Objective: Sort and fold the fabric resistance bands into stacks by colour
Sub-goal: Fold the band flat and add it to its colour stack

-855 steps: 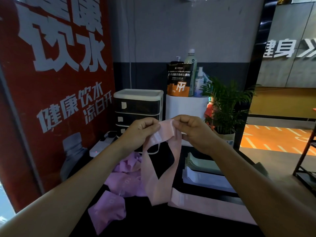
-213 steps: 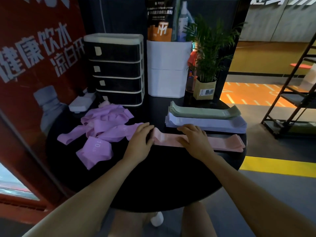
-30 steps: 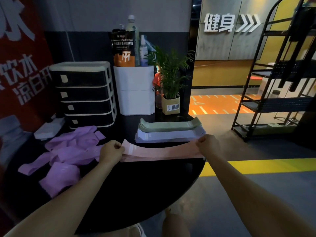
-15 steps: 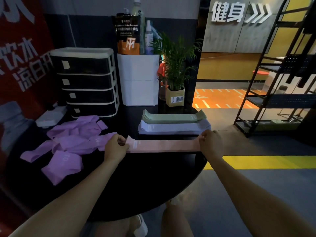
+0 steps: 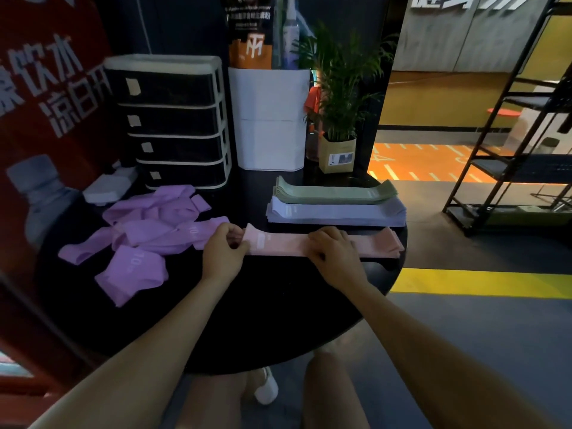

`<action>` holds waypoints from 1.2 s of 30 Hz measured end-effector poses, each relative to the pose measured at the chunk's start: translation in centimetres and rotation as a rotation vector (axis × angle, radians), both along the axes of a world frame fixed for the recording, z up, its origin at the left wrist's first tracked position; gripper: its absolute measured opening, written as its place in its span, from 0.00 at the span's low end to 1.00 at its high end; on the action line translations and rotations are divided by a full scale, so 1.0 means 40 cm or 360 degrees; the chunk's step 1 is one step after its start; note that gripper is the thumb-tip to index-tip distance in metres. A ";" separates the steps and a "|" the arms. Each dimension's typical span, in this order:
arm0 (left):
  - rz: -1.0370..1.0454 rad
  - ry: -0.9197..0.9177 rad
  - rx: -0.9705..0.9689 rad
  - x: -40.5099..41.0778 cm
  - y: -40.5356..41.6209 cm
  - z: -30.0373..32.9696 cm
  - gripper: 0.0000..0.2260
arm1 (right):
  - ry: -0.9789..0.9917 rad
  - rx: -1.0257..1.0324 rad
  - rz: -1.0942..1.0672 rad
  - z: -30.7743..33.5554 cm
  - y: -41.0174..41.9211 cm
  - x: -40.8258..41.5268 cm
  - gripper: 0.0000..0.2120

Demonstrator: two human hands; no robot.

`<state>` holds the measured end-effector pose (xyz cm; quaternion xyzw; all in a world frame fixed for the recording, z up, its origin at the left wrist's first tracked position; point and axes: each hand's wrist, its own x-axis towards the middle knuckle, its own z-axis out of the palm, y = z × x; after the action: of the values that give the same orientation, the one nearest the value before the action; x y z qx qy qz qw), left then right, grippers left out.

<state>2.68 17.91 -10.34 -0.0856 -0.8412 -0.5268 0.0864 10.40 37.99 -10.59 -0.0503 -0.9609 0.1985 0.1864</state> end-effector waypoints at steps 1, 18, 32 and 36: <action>0.0005 0.0013 -0.0006 0.001 0.000 -0.001 0.08 | 0.0011 -0.0016 0.0004 -0.004 0.001 0.002 0.15; 0.0126 0.0285 0.0002 -0.014 0.000 -0.030 0.06 | 0.0040 0.0020 0.0005 -0.020 0.005 -0.005 0.12; 0.0039 0.0296 -0.0151 -0.003 0.002 -0.030 0.10 | -0.0072 0.0120 0.0022 -0.010 -0.004 0.004 0.15; 0.0036 0.0280 -0.0166 -0.002 0.003 -0.027 0.10 | -0.0063 0.0117 0.0032 -0.011 -0.002 0.004 0.15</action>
<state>2.62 18.03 -11.43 -0.1264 -0.8575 -0.4719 0.1614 10.57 37.90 -11.03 -0.0376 -0.9715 0.1640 0.1670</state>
